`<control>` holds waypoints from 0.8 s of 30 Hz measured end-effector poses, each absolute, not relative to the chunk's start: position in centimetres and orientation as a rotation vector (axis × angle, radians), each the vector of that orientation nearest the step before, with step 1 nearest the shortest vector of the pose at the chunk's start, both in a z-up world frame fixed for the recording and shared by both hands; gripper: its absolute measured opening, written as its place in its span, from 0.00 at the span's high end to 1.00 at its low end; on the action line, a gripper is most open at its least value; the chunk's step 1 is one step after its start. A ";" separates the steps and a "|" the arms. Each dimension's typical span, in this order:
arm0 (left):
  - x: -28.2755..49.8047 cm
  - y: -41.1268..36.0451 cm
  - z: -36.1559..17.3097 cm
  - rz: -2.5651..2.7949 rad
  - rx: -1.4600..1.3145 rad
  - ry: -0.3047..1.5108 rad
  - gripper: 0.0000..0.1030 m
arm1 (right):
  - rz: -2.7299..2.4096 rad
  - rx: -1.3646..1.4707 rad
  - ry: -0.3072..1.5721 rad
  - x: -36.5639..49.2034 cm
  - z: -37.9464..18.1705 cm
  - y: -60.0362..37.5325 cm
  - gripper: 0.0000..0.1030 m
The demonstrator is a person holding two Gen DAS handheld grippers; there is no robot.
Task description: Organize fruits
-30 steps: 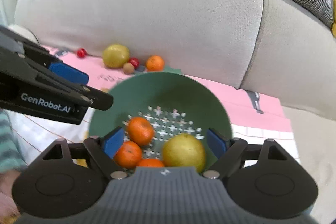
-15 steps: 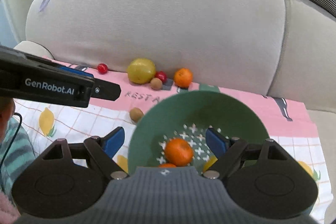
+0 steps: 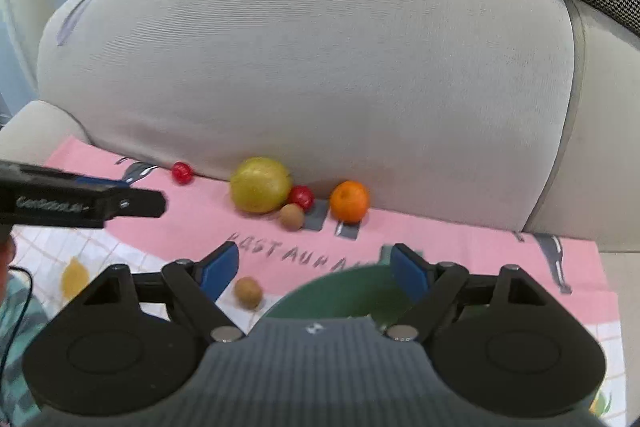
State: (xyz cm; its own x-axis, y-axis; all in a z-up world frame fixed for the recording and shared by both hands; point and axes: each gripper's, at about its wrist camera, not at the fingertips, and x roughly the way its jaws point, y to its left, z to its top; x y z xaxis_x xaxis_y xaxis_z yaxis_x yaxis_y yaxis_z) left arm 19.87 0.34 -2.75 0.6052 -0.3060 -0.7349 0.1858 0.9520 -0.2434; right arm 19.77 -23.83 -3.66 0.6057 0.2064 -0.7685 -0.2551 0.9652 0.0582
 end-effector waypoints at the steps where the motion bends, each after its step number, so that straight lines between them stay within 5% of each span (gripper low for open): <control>1: 20.3 0.5 -3.0 -0.284 -0.151 0.879 0.41 | 0.261 -0.057 0.888 20.5 -3.9 -24.0 0.29; 11: 24.3 0.0 -5.1 -0.301 -0.159 0.888 0.41 | 0.232 0.024 0.983 26.7 -6.8 -23.6 0.47; 24: 27.6 -3.2 -9.5 -0.341 0.069 0.894 0.29 | 0.177 0.055 1.112 32.2 -11.2 -23.1 0.48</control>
